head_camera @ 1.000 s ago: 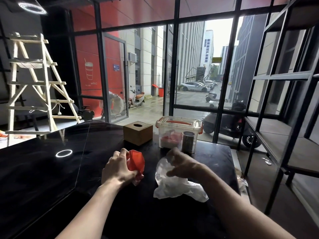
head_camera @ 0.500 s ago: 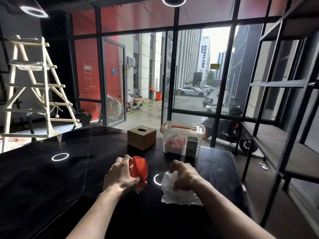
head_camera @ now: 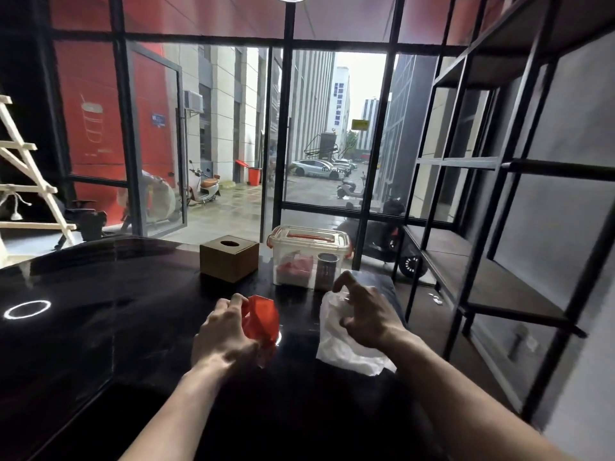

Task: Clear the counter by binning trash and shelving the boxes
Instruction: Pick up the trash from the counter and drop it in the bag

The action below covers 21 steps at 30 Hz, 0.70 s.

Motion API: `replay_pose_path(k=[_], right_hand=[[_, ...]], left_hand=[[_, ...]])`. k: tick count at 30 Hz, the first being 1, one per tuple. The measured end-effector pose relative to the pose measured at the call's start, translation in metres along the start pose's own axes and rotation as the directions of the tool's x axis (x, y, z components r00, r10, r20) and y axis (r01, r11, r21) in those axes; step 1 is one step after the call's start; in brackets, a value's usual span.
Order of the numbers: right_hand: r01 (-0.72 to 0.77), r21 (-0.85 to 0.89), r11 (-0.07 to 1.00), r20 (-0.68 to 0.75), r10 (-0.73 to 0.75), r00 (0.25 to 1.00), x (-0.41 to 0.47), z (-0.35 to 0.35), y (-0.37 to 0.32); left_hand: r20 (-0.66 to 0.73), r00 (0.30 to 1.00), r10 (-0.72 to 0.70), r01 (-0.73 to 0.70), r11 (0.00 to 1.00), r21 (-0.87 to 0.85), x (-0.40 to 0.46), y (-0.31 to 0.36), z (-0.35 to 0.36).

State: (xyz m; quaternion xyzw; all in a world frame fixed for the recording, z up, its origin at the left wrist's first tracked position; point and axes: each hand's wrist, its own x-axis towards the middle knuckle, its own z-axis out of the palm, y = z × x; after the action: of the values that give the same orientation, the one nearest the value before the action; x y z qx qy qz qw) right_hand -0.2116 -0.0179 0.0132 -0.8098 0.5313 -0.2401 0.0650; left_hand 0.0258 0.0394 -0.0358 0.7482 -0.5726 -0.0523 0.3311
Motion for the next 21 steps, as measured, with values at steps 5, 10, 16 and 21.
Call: replay_pose_path(k=[5, 10, 16, 21], right_hand=[[-0.031, -0.008, 0.999, -0.053, 0.030, 0.998, -0.032, -0.030, 0.032], [-0.027, 0.008, 1.000, -0.151, 0.028, 0.988, -0.080, -0.073, 0.079], [-0.074, 0.038, 0.997, -0.214, 0.080, 0.974, -0.149, -0.128, 0.157], [-0.127, 0.012, 0.992, -0.206, 0.127, 0.970, -0.188, -0.152, 0.216]], left_hand=[[0.022, 0.999, 0.040, -0.040, 0.999, -0.002, -0.029, 0.039, 0.001], [-0.015, 0.997, 0.079, -0.078, 0.997, 0.015, -0.067, 0.102, 0.009], [-0.003, 0.993, 0.117, -0.116, 0.991, 0.060, -0.128, 0.195, 0.039], [0.026, 0.989, 0.146, -0.147, 0.987, 0.065, -0.162, 0.261, 0.072]])
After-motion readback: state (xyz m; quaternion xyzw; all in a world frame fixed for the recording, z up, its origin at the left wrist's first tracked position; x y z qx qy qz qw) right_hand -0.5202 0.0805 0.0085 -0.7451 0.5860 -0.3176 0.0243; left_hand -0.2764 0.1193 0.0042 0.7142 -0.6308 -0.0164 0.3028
